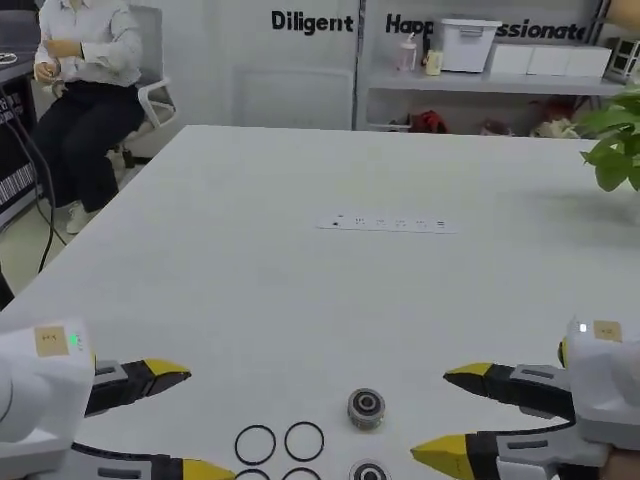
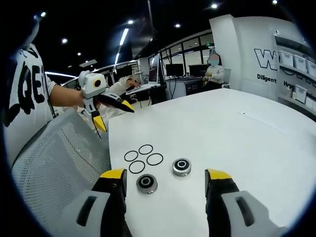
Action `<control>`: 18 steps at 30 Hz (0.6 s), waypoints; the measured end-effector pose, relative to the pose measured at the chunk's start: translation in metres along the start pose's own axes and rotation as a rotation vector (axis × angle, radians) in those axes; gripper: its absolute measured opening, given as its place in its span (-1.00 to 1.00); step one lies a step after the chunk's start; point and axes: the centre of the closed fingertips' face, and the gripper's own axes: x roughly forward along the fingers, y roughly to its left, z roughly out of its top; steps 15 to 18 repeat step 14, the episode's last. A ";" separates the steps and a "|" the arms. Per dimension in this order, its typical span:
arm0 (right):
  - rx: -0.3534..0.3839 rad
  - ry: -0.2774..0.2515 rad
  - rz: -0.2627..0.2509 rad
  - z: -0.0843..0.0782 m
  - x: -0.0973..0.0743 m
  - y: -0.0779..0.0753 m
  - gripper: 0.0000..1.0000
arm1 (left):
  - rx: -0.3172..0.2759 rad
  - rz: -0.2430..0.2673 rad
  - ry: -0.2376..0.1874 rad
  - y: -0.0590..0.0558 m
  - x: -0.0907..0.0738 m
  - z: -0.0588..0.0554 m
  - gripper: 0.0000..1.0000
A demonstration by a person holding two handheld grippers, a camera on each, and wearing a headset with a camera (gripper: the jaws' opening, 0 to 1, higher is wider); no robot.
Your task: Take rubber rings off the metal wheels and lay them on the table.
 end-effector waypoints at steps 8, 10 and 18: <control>-0.014 0.014 -0.027 -0.008 -0.009 -0.003 0.37 | 0.002 -0.002 0.002 -0.002 0.001 0.000 0.38; -0.015 0.015 -0.032 -0.010 -0.011 -0.003 0.40 | 0.001 -0.001 0.001 -0.002 0.001 0.000 0.39; -0.013 0.019 -0.041 -0.013 -0.014 -0.005 0.48 | 0.003 0.003 0.002 -0.001 0.001 -0.001 0.41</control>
